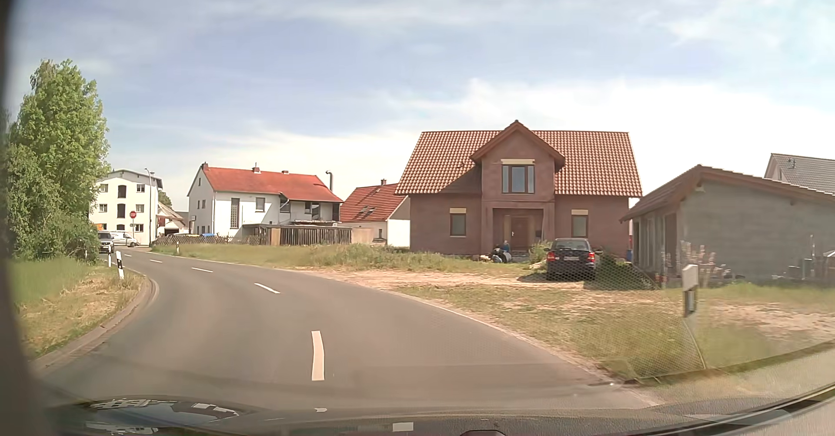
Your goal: Follow the waypoints while adhering to traffic rules and regulations
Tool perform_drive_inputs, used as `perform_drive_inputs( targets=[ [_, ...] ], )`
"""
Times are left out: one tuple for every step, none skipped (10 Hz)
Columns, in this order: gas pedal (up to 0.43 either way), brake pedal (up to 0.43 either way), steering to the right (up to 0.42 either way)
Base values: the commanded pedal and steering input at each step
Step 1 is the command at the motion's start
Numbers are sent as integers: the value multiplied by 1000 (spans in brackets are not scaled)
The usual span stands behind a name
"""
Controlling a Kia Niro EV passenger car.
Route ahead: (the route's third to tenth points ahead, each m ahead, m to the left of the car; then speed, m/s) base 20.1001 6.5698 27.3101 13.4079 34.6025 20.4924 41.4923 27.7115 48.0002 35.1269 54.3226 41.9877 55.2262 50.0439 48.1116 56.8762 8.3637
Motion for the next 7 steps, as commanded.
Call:
perform_drive_inputs(
  targets=[
    [157, 0, -159],
    [157, 0, -161],
    [157, 0, -161],
    [157, 0, -159],
    [157, 0, -153],
    [157, 0, -150],
    [157, 0, -150]
  ],
)
